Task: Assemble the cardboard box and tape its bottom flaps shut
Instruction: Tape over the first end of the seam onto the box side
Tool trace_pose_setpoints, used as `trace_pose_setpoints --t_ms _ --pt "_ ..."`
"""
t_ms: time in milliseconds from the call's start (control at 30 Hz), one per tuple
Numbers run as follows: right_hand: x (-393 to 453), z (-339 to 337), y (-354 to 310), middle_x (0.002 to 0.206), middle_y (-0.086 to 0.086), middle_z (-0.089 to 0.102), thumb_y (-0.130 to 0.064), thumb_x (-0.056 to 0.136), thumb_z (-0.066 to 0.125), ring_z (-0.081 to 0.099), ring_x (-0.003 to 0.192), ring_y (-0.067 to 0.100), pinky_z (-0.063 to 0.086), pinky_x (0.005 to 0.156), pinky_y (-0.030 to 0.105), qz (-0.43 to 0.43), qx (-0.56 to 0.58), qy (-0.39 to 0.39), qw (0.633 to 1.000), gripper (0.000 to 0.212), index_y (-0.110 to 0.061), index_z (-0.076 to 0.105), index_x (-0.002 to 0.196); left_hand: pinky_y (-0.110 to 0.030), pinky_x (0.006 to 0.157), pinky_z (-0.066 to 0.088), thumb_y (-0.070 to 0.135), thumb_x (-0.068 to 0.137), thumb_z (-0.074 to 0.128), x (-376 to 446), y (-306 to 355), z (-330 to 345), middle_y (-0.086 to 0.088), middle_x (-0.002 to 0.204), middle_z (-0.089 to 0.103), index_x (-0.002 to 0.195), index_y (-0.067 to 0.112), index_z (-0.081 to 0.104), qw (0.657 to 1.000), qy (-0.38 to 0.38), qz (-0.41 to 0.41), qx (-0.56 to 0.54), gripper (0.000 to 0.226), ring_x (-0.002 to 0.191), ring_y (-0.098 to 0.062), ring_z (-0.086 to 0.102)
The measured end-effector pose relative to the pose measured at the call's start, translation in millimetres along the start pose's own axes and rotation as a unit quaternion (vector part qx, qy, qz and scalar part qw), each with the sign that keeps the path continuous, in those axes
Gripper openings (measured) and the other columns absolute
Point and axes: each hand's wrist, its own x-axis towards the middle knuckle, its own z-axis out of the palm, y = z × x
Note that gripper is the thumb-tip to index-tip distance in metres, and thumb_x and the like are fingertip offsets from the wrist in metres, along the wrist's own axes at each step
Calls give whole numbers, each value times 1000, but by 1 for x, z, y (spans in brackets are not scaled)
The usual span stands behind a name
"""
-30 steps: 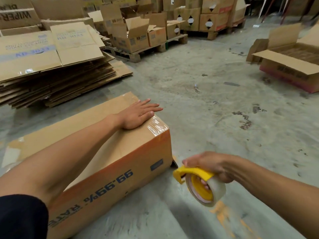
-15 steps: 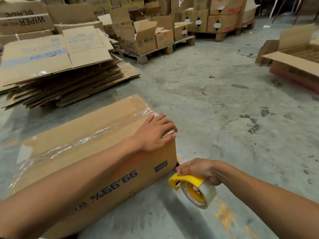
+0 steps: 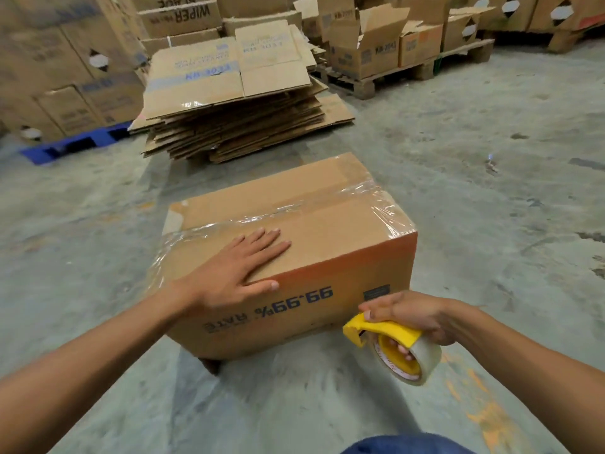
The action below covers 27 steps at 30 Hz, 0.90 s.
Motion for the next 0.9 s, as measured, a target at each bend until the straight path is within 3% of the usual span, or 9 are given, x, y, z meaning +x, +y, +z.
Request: trace_pose_setpoints --t_ms 233,333,467,567,733,900 --pt "22 34 -21 69 17 68 -22 96 63 56 40 21 52 41 29 -28 -35 -54 998 40 -22 56 135 -51 121 -2 69 90 38 -99 -60 6 21 162 -4 150 52 4 995 23 -95 -24 71 149 -8 -12" --pt "24 42 -24 77 21 69 -23 95 64 57 41 22 52 41 30 -34 -46 -78 995 43 -22 55 136 -54 120 -2 66 90 44 -92 -53 11 20 162 7 150 49 17 993 68 -80 -47 68 150 -9 -6" --pt "11 40 -35 68 11 71 -26 95 63 56 42 21 51 41 28 -57 -73 -112 989 37 -26 58 132 -51 121 5 65 88 49 -67 -33 18 18 159 21 148 44 30 987 128 -61 -69 67 150 -9 6" --pt "-4 27 -49 81 14 70 -29 94 64 58 50 21 51 42 28 -81 -75 -143 983 39 -31 59 133 -49 121 7 68 85 51 -39 -13 19 21 156 24 145 47 34 983 151 -60 -88 65 149 -8 10" --pt "-37 -6 -70 53 5 61 -25 97 54 53 35 12 47 36 22 -127 -26 -190 973 39 -34 55 135 -45 121 6 66 83 53 20 31 18 21 151 37 138 45 48 972 185 -50 -137 59 147 -5 19" --pt "-58 -54 -77 46 9 48 -46 76 78 47 28 13 48 37 23 -183 54 -194 962 63 -39 58 134 -48 120 12 54 85 54 73 75 13 15 145 49 131 36 58 956 208 -31 -202 49 143 -6 30"
